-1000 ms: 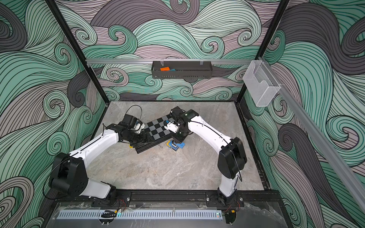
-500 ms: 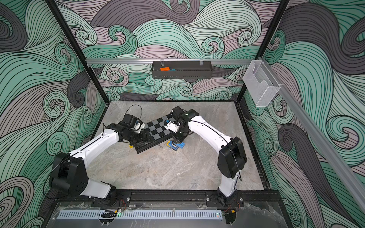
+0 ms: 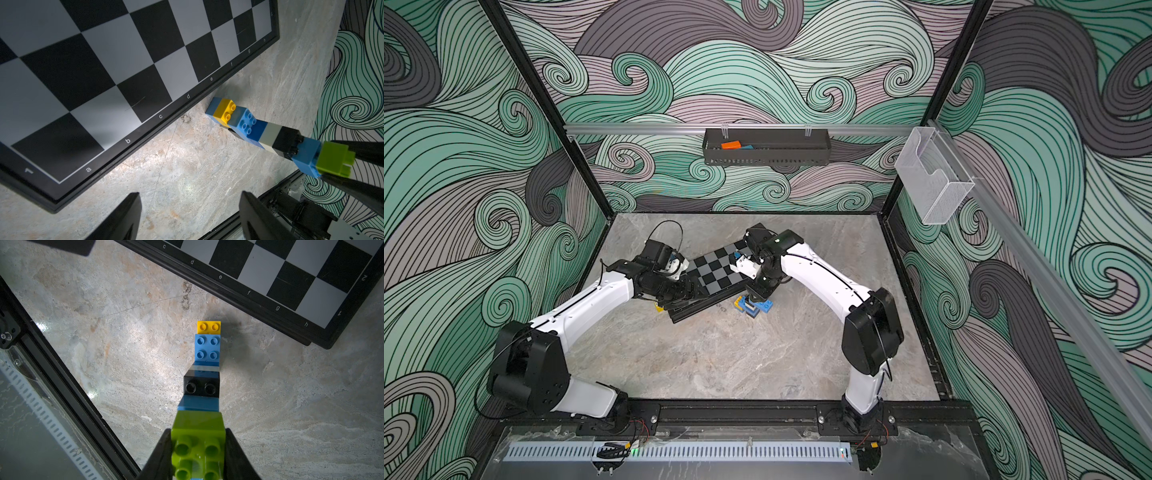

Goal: Assemble a giraffe with lego
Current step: Assemble the lego brick with the lego brick.

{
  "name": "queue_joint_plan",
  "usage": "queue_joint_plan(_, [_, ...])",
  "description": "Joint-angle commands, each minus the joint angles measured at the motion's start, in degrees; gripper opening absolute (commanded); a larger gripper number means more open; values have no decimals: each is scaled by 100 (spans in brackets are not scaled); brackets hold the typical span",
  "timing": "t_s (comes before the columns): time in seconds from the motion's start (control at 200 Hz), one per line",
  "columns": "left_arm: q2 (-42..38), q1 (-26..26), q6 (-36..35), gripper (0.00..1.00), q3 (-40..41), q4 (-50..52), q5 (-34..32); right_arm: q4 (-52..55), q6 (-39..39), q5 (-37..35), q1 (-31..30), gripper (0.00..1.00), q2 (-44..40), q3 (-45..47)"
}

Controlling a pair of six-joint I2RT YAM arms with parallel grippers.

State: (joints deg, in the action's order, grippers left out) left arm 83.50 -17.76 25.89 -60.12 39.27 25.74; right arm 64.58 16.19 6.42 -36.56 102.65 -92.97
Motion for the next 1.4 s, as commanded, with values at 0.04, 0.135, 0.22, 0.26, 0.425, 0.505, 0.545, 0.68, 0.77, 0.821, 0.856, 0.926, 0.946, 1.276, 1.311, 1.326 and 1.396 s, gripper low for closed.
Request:
queue_joint_plan(0.04, [-33,-26,-58,78,-136,74,45,132,106,-98,34,14,180,279])
queue_joint_plan(0.135, [-30,-26,-50,78,-125,64,44,135,139,-36,40,14,117,276])
queue_joint_plan(0.22, [-16,-26,-57,78,-123,63,54,139,157,-19,43,14,97,253])
queue_joint_plan(0.26, [-11,-25,-62,78,-123,63,54,134,181,-28,43,14,103,252])
queue_joint_plan(0.425, [-10,-25,-32,78,-132,55,54,135,214,-17,43,14,123,304])
queue_joint_plan(0.505, [-23,-25,-20,78,-123,58,52,147,223,-63,36,14,140,319])
queue_joint_plan(0.545, [-24,-21,-12,78,-110,62,54,144,223,-136,35,15,141,336])
queue_joint_plan(0.68, [-24,-26,1,78,-79,53,54,145,266,-255,34,15,133,365])
queue_joint_plan(0.77, [-16,-26,9,78,-87,47,54,146,272,-200,26,15,141,358])
queue_joint_plan(0.821, [-10,-31,15,78,-97,49,54,151,272,-152,37,15,147,351])
queue_joint_plan(0.856, [-1,-35,25,78,-105,46,54,143,271,-119,36,15,145,349])
queue_joint_plan(0.926, [2,-35,29,78,-123,47,54,137,289,-58,32,15,126,349])
queue_joint_plan(0.946, [10,-35,28,78,-123,49,50,135,291,-41,34,15,124,342])
queue_joint_plan(1.276, [-2,-105,43,78,-119,48,3,29,530,-129,25,14,81,434])
queue_joint_plan(1.311, [-12,-105,55,78,-114,56,-5,23,556,-164,27,15,80,445])
queue_joint_plan(1.326, [-18,-105,56,78,-114,57,-7,22,565,-170,26,14,87,446])
queue_joint_plan(1.396, [-17,-114,65,78,-106,58,-16,29,588,-209,19,15,99,453])
